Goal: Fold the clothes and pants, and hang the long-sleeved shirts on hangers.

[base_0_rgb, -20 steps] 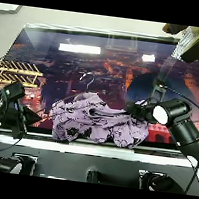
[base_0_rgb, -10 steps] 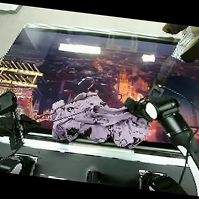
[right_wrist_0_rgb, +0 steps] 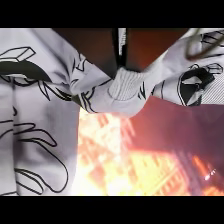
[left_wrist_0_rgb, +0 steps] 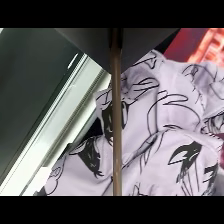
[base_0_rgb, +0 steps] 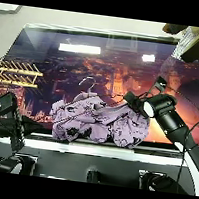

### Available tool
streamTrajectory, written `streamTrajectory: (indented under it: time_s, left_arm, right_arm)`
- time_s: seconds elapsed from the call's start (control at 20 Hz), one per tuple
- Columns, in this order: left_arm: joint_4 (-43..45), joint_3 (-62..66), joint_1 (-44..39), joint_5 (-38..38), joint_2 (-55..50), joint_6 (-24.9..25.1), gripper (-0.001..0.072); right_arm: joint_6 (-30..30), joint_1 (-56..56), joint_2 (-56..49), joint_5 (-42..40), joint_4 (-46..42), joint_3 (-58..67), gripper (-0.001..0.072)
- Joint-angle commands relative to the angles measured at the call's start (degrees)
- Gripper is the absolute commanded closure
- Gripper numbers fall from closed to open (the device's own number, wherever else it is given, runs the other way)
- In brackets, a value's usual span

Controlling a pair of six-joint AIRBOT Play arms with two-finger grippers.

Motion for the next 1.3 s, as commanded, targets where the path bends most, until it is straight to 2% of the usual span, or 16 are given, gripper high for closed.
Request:
streamTrajectory:
  time_s: [0.0, 0.55, 1.0, 1.25]
  left_arm:
    - [-1.03, -0.7, -0.04, 0.04, -0.04, 0.04, 0.0689]
    - [-3.21, -2.64, -0.13, 0.07, -0.09, 0.07, 0.0689]
    - [-3.26, -4.44, -0.15, 2.67, -2.64, 1.33, 0.0689]
    - [-3.28, -4.42, -1.11, 3.06, -4.37, 4.22, 0.069]
  right_arm:
    - [0.87, -0.04, 0.04, -0.87, -0.39, 0.83, 0.0677]
    - [-0.7, -0.04, 0.15, 1.84, -0.48, 1.73, 0.0677]
    - [-8.85, -0.04, 4.57, 2.05, 3.72, 1.97, 0.0676]
    - [-16.83, -0.04, 5.51, 4.07, 7.82, 5.73, 0.0677]
